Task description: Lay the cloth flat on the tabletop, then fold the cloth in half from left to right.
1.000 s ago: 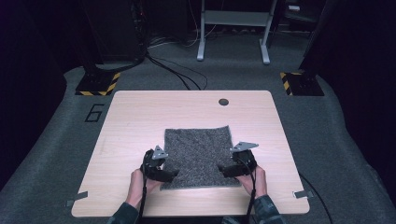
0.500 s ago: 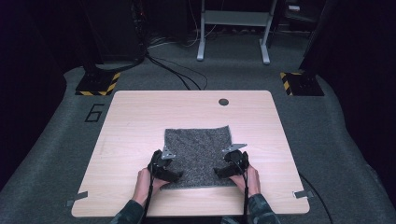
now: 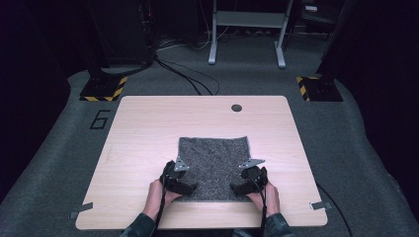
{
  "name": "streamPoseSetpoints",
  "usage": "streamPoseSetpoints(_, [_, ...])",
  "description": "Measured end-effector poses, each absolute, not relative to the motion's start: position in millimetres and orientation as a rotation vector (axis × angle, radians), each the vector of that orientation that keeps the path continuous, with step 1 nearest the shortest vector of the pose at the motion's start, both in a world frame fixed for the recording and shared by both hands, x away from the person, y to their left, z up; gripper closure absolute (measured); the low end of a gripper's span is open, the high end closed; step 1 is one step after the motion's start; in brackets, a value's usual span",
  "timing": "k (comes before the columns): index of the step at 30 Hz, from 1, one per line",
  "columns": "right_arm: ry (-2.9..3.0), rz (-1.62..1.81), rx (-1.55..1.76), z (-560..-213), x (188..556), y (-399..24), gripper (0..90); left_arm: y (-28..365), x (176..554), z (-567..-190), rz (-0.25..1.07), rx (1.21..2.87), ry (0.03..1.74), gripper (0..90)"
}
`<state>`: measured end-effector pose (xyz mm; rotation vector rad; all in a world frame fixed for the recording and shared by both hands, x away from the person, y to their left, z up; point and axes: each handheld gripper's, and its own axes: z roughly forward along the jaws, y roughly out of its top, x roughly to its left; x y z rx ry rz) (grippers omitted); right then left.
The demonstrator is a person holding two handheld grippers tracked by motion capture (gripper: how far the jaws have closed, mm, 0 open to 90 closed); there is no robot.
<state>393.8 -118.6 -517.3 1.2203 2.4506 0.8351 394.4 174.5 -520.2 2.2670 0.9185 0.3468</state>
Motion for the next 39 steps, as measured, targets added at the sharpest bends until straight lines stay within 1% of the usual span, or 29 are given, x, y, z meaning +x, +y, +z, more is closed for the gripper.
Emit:
streamPoseSetpoints(6, [2.444,0.837,1.205,-517.2,392.9,-123.7,4.9,173.2,389.0,-519.0,0.330,2.249,0.940,12.3])
streamPoseSetpoints(9, [2.429,0.867,1.206,-514.2,390.3,-123.8,5.1,179.1,386.7,-515.0,0.333,2.210,0.952,12.6])
streamPoseSetpoints(14, [2.434,0.899,1.163,-504.2,383.4,-114.4,5.4,193.6,393.6,-506.2,0.324,2.167,0.987,12.5])
streamPoseSetpoints(19, [2.477,0.957,1.089,-493.7,373.5,-92.1,5.7,207.0,411.7,-499.6,0.343,2.142,1.026,12.5])
streamPoseSetpoints(24, [2.519,1.003,1.011,-488.1,366.8,-66.8,6.1,213.8,427.4,-495.2,0.336,2.142,1.042,13.2])
streamPoseSetpoints(26, [2.537,1.015,1.008,-487.1,364.1,-56.3,6.3,216.3,435.2,-493.5,0.307,2.132,1.053,13.4])
streamPoseSetpoints(28, [2.554,1.023,0.976,-487.4,363.2,-47.3,6.5,216.5,440.5,-492.8,0.323,2.130,1.056,13.5])
streamPoseSetpoints(35, [2.613,1.035,0.921,-490.4,359.8,-19.2,7.4,216.1,464.2,-489.4,0.302,2.152,1.075,14.0])
streamPoseSetpoints(37, [2.625,1.046,0.905,-491.8,358.5,-10.4,7.8,215.5,469.4,-488.5,0.318,2.161,1.071,14.3])
streamPoseSetpoints(39, [2.640,1.047,0.898,-492.7,356.8,-3.7,8.3,214.8,475.9,-487.9,0.298,2.163,1.085,14.3])
